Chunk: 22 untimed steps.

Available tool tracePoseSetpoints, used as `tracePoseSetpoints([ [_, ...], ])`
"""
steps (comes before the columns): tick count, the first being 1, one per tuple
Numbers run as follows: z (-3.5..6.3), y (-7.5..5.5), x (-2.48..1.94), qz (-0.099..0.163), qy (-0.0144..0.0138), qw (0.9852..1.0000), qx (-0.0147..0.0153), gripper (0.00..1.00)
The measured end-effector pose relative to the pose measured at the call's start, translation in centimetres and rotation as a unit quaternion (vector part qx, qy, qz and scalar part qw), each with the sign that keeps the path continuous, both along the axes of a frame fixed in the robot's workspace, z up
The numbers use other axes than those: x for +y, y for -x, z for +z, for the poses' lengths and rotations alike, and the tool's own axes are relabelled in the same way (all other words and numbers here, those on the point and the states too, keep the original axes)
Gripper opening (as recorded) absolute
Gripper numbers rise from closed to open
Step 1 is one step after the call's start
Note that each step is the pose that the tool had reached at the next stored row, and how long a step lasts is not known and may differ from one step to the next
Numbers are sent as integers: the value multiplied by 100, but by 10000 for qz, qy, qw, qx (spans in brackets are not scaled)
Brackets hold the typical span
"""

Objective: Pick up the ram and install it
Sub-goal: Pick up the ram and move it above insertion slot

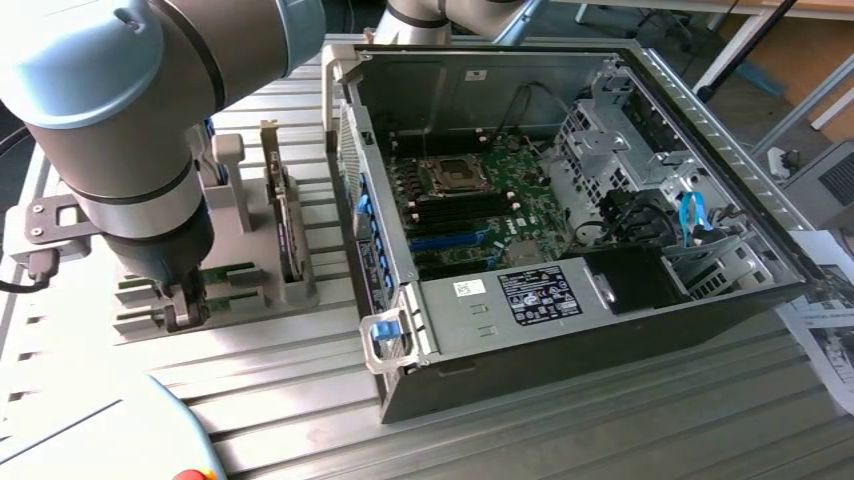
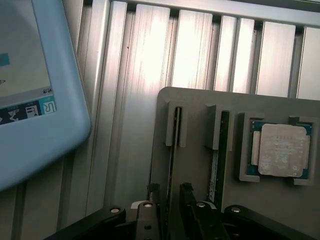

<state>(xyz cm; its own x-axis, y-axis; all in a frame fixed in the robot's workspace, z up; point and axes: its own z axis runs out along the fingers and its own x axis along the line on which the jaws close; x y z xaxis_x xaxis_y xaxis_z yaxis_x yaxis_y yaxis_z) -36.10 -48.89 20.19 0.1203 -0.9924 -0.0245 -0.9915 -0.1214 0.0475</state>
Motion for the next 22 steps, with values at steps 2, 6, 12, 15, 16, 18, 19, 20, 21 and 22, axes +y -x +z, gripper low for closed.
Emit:
tracePoseSetpoints([
  [2,0,0,0,0,0,10000,0,29],
  [6,0,0,0,0,0,10000,0,15],
  [12,0,0,0,0,0,10000,0,15],
  [15,19,0,0,0,1,10000,-1,15],
  [16,37,0,0,0,2,10000,-1,15],
  [18,73,0,0,0,3,10000,-1,15],
  [19,88,0,0,0,3,10000,-1,15],
  [20,103,0,0,0,3,10000,-1,15],
  [21,123,0,0,0,3,10000,-1,15],
  [22,147,0,0,0,3,10000,-1,15],
])
